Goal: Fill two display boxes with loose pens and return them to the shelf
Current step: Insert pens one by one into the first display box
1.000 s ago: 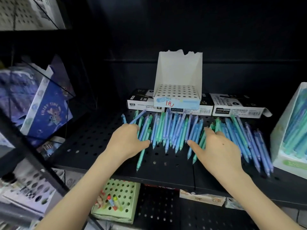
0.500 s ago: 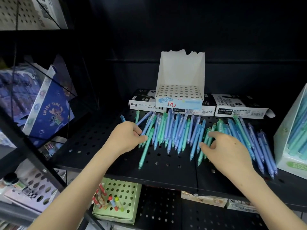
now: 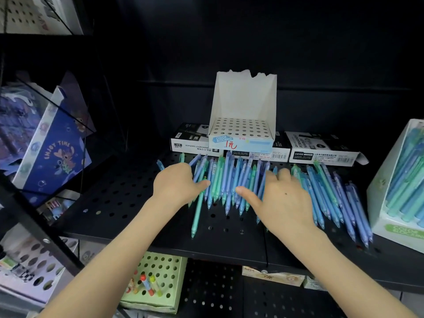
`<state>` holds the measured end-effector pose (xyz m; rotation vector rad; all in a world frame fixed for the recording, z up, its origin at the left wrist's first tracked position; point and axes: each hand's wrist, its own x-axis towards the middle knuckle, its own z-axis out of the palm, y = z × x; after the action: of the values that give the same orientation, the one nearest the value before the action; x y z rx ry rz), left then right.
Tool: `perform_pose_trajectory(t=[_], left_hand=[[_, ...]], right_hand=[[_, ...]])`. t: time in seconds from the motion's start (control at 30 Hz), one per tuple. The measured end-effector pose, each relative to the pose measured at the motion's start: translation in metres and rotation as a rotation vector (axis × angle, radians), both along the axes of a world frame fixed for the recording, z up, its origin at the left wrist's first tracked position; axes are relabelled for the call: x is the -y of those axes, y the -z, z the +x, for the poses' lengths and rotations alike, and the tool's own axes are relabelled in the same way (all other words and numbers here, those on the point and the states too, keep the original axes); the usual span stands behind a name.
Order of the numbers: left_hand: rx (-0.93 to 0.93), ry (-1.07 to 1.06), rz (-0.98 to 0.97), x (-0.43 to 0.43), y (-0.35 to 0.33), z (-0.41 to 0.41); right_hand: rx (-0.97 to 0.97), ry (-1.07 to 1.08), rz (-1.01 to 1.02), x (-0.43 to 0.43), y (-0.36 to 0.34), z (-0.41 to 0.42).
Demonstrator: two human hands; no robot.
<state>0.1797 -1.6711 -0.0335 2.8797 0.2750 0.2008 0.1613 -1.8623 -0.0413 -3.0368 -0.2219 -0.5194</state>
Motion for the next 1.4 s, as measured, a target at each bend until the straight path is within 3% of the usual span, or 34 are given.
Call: perform_pose_trajectory(t=[0.3, 0.47, 0.87, 1.23, 1.4], left_hand=[[-0.130, 0.035, -0.229, 0.001, 0.000, 0.013], [-0.166, 0.069, -0.452, -0.004, 0.000, 0.013], [-0.098, 0.095, -0.649, -0.022, -0.002, -0.004], [0.039, 0.418, -1.072, 0.037, -0.029, -0.026], [0.035, 0.606, -1.306, 0.096, -0.039, -0.020]], right_hand=[[-0.121, -0.066, 0.124, -0.030, 0.000, 0.028], [-0.114, -0.079, 0.241, -0.033, 0.000, 0.030], [-0.457, -0.066, 1.023, 0.001, -0.011, 0.029], [-0.557, -0.168, 1.390, 0.075, -0.028, -0.027], [-0.438, -0.217, 1.494, 0.106, -0.035, -0.051]])
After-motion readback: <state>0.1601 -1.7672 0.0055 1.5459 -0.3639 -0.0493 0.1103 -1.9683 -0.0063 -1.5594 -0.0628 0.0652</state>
